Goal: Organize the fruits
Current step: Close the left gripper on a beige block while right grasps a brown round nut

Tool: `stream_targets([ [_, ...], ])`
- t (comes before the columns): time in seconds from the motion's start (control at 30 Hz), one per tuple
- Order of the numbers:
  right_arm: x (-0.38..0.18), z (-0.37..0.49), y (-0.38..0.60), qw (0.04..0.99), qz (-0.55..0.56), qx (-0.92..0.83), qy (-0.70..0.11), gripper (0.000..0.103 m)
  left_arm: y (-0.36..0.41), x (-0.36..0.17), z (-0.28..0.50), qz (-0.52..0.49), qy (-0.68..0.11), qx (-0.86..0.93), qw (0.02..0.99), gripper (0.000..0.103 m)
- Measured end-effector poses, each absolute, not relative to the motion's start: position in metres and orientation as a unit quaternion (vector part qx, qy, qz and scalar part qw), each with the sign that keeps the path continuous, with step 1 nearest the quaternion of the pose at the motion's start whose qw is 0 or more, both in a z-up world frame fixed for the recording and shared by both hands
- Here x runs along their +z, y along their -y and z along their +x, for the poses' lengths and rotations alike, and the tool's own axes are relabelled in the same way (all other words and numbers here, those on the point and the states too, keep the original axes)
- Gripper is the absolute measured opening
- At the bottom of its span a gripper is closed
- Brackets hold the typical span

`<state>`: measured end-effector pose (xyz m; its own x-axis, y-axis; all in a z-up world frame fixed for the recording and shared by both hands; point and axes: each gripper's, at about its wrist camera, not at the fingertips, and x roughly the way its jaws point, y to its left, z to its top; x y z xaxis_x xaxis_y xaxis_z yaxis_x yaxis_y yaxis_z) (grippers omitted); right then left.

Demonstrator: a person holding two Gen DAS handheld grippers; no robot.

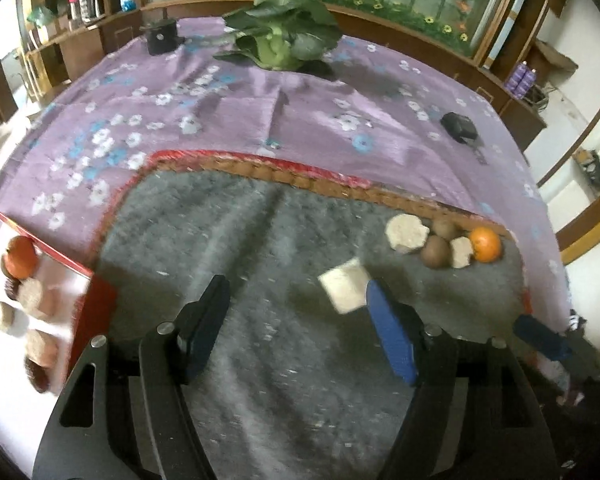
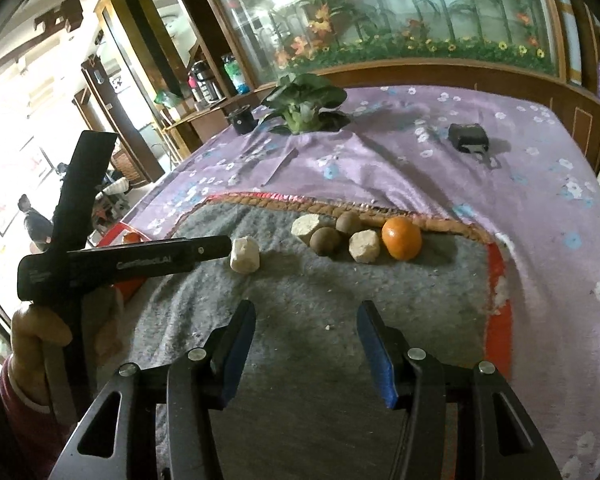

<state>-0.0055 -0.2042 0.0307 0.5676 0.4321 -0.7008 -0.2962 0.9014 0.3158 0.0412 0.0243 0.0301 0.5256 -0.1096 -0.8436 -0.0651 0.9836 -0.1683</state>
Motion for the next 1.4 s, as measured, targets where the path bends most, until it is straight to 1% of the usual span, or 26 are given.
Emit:
stream_targets([
  [0.1, 0.027, -0.004, 0.205, 0.878, 0.088, 0.213, -0.419, 0.051, -0.013, 0.028, 0.048, -0.106, -0.486, -0.021, 0.867, 0.072],
  [0.27, 0.016, 0.0, 0.21, 0.871, 0.097, 0.212, -0.432, 0.052, 0.003, 0.012, 0.062, -0.085, -0.503, -0.009, 0.86, 0.071],
  [0.3, 0.016, 0.0, 0.211, 0.872, 0.095, 0.212, -0.431, 0.052, 0.003, 0.013, 0.061, -0.082, -0.496, -0.007, 0.864, 0.067],
  [0.33, 0.017, -0.001, 0.213, 0.873, 0.094, 0.213, -0.428, 0.052, 0.002, 0.014, 0.06, -0.078, -0.49, 0.0, 0.868, 0.05],
  [0.37, 0.017, -0.001, 0.214, 0.874, 0.095, 0.214, -0.426, 0.052, 0.0, 0.015, 0.06, -0.077, -0.49, 0.0, 0.868, 0.04],
  [0.43, 0.017, -0.002, 0.214, 0.875, 0.1, 0.215, -0.422, 0.052, -0.005, 0.016, 0.059, -0.087, -0.491, -0.019, 0.867, 0.033],
  [0.53, 0.018, 0.0, 0.207, 0.872, 0.096, 0.222, -0.425, 0.052, -0.007, 0.02, 0.049, -0.063, -0.48, -0.014, 0.875, 0.033],
  [0.73, 0.019, 0.019, 0.183, 0.863, 0.075, 0.24, -0.439, 0.051, -0.021, 0.037, 0.022, -0.057, -0.459, -0.021, 0.887, 0.033],
  [0.87, 0.008, 0.048, 0.174, 0.857, 0.081, 0.228, -0.455, 0.052, -0.027, 0.039, 0.009, -0.062, -0.462, -0.039, 0.884, 0.033],
  [0.97, 0.003, 0.063, 0.165, 0.868, 0.044, 0.189, -0.457, 0.051, -0.031, 0.037, 0.002, -0.066, -0.47, -0.046, 0.879, 0.033],
  [1.03, 0.0, 0.071, 0.158, 0.872, 0.028, 0.175, -0.457, 0.049, -0.036, 0.036, -0.001, -0.067, -0.47, -0.045, 0.879, 0.033],
  [1.1, -0.001, 0.074, 0.153, 0.879, 0.004, 0.159, -0.45, 0.041, -0.04, 0.035, -0.003, -0.069, -0.47, -0.043, 0.879, 0.033],
  [1.17, 0.001, 0.074, 0.148, 0.888, -0.029, 0.143, -0.437, 0.035, -0.043, 0.036, -0.004, -0.069, -0.471, -0.042, 0.879, 0.034],
  [1.23, 0.0, 0.075, 0.146, 0.886, -0.049, 0.14, -0.439, 0.025, -0.045, 0.037, -0.007, -0.069, -0.47, -0.044, 0.879, 0.033],
  [1.3, -0.002, 0.074, 0.146, 0.885, -0.066, 0.14, -0.439, 0.025, -0.046, 0.04, -0.009, -0.07, -0.466, -0.044, 0.881, 0.033],
  [1.4, 0.005, 0.063, 0.154, 0.886, -0.046, 0.143, -0.438, 0.025, -0.049, 0.045, -0.015, -0.071, -0.462, -0.044, 0.883, 0.033],
])
